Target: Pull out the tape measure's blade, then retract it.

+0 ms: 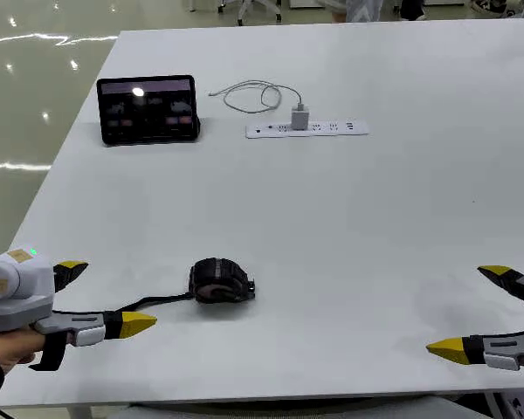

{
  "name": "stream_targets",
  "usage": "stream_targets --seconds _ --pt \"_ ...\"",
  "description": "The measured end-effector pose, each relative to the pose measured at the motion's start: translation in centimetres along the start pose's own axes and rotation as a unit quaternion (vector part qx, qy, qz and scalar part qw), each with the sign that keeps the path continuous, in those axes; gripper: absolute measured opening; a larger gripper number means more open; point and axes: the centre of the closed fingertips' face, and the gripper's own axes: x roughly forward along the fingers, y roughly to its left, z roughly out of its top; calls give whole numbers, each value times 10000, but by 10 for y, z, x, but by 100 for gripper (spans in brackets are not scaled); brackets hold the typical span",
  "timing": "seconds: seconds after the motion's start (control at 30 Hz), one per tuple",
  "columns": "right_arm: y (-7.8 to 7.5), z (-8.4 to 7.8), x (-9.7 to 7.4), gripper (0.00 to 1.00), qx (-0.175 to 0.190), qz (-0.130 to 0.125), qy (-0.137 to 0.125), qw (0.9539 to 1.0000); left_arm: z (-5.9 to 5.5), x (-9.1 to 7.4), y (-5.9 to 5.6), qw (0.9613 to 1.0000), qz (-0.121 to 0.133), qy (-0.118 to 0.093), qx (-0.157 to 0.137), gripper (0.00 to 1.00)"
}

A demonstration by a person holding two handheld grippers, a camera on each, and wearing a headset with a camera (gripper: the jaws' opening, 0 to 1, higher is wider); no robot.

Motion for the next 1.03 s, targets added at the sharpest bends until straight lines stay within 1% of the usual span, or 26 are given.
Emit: stream_targets --seconds 0.03,0.13,0.23,0.3,0.37,0.43,0.47,0.53,0.6,0.67,0.7,0.87,0.93,1.03 --pt "-1 0 -1 100 11 -17 -1 10000 0 0 0 10000 -21 3 -40 100" --pt "-4 -2 -2 100 10 -47 35 10000 0 0 1 10000 -24 21 -5 100" --pt "-5 -5 -2 100 81 -65 89 9999 -1 0 3 9999 -37 93 -109 100" --pt "-5 -5 -2 100 87 -68 96 9999 -1 0 4 9999 -15 88 -85 100" --pt "-5 -5 -1 100 60 -64 111 9999 -3 0 5 9999 -39 125 -109 100" --pt "-5 -5 -1 100 64 -57 129 9999 -3 1 7 9999 14 144 -55 100" --pt "-5 -6 -1 100 70 -64 131 9999 -4 1 6 9998 -40 157 -78 100" --pt "-6 -6 -2 100 86 -78 135 9998 -3 2 5 9999 -68 128 -65 100" --pt "-5 -6 -2 100 96 -62 141 9998 -3 2 -2 9995 -239 145 -110 100" --pt "-5 -7 -2 100 68 -51 164 9998 -2 2 1 9998 -148 127 -42 100" --pt "-6 -7 -2 100 75 -51 170 9998 -3 2 0 9997 -182 142 -72 100" --pt "-8 -10 -2 100 85 -65 222 9997 -2 2 -1 9997 -185 118 -87 100" --pt "-7 -12 -2 100 61 -48 252 9997 -3 2 -3 9996 -211 151 -68 100" --pt "-5 -14 -1 100 63 -30 253 9997 -5 3 -2 9996 -224 185 -31 100"
